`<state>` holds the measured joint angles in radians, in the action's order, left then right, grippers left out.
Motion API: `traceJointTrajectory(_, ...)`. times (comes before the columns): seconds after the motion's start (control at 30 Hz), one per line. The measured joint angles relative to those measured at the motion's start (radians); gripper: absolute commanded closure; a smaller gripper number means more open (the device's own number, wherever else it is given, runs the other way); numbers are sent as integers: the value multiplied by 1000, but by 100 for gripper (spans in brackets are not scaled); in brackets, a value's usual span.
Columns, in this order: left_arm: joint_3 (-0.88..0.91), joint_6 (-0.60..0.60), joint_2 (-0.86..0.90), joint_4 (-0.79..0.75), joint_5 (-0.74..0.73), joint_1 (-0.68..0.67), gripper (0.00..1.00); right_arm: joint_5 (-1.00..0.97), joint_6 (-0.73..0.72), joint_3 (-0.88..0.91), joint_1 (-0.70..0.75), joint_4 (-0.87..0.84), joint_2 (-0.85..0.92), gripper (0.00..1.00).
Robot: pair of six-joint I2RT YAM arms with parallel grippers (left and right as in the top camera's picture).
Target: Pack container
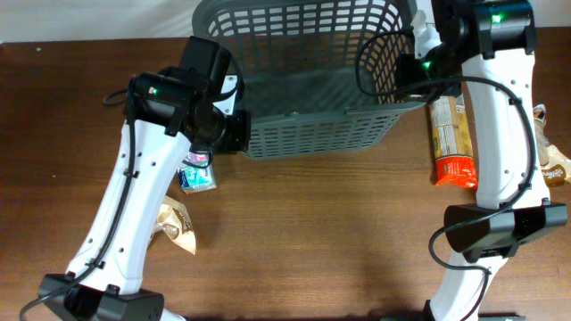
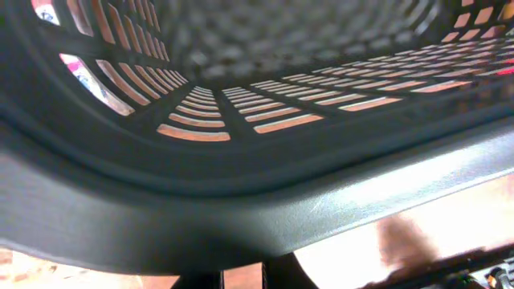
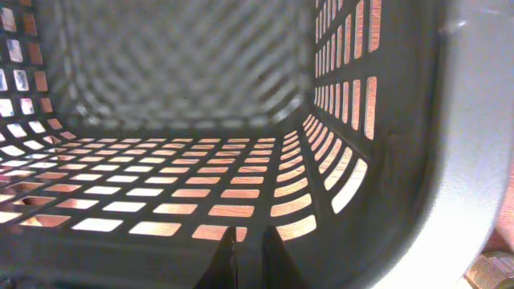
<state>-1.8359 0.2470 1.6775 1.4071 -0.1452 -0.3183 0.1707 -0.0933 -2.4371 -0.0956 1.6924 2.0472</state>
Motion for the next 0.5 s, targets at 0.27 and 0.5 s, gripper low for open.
traceJointTrajectory(0.27,0,0,0,-20,15,2,98,0,0,0,0,0,0,96)
traceJointTrajectory(0.5,0,0,0,-24,23,31,97,3,0,0,0,0,0,96)
